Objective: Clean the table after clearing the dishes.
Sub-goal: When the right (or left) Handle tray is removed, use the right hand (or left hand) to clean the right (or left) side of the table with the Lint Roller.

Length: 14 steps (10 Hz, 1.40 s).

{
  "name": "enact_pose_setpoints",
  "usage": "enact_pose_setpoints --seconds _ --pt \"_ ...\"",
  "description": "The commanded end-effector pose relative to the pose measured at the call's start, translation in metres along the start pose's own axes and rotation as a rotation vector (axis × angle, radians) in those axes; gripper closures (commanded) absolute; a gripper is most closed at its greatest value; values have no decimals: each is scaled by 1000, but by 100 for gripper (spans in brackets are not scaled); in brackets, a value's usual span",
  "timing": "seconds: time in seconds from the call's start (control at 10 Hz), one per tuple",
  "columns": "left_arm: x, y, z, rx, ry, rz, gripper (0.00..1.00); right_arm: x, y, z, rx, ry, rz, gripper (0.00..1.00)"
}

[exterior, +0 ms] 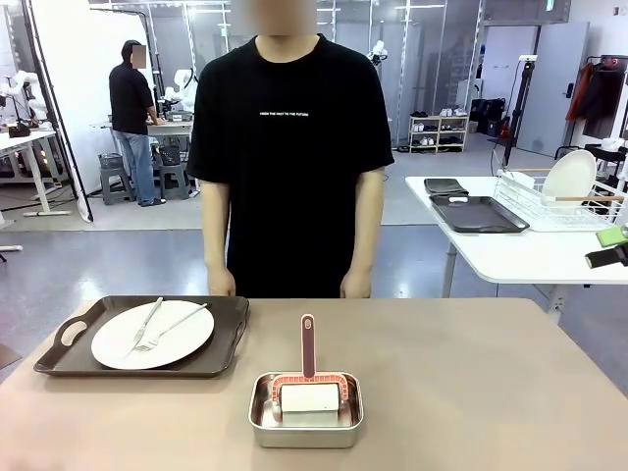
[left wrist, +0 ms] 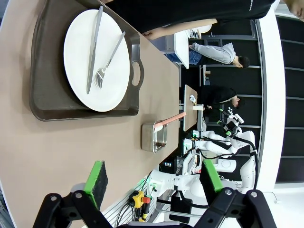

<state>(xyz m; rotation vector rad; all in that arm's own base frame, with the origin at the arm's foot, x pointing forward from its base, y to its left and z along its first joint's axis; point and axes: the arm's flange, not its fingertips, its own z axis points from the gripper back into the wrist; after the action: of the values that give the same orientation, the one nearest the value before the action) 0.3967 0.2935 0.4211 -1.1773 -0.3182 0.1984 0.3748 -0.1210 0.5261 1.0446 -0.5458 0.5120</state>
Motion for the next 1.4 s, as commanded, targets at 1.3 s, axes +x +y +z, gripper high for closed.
enact_pose_setpoints --seconds 1.3 --pt "0 0 1 -9 -16 -2 0 -49 -154 169 218 -274 -442 0"
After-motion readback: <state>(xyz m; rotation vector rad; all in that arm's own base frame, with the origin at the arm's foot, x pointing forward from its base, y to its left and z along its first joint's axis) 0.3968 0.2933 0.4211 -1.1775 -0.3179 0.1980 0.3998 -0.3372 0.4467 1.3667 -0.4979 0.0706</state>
